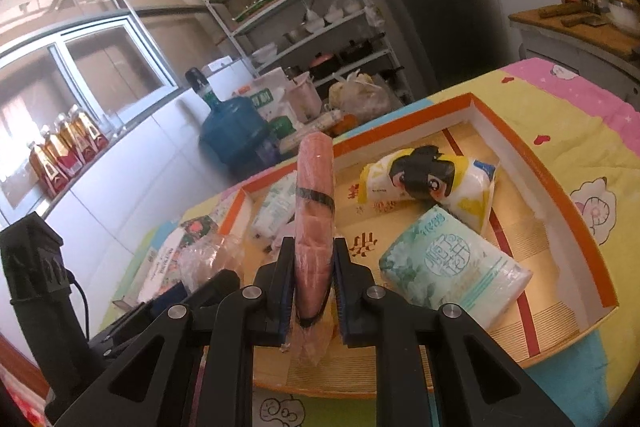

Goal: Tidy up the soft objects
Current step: 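Carry the clear bag and pink bag into the wooden box and open both tools, then lift both tools out of the box and move back over the bed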

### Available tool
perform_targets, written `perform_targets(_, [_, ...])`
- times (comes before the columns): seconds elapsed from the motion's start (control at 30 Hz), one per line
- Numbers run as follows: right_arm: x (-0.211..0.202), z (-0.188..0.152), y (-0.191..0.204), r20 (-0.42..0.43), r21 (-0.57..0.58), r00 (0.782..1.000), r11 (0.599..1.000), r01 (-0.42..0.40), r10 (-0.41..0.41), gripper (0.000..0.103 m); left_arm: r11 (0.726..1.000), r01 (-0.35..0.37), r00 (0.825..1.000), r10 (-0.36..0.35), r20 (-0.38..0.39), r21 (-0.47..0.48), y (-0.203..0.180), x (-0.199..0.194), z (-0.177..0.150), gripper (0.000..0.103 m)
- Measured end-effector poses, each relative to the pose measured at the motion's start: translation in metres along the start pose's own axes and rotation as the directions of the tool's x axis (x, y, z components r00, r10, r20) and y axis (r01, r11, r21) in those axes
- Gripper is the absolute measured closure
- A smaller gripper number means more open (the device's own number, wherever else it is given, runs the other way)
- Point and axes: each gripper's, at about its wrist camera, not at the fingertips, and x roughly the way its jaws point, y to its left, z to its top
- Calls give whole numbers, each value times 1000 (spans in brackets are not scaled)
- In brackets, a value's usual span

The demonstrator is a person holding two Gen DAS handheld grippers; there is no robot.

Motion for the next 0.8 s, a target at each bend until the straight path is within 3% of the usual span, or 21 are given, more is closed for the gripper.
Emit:
perform_targets(0.1, [2,-1,0,-5,-3,1000,1000,25,-25,82,1000,-13,1000,13,-4,15,-4,2,0,50])
perform_targets(0.27, [5,-2,-4,-18,9,999,1000,30,-30,55,999,-37,999,37,-6,20,-6,2,2,49])
perform_targets(0.33, [1,-1,-4,0,12,1000,1000,29,-29,48,1000,-15,1000,15,7,18,-6,-1,2,37])
perform_targets(0.43, [-5,-1,-7,33,23,999,999,23,-24,46,1000,-12,999,11,34,27,-8,-7,1,17])
perform_targets(0.8, [-23,-3,-10,106,50,994,999,-7,2,46,999,-17,995,13,94,39,-8,-37,1,17])
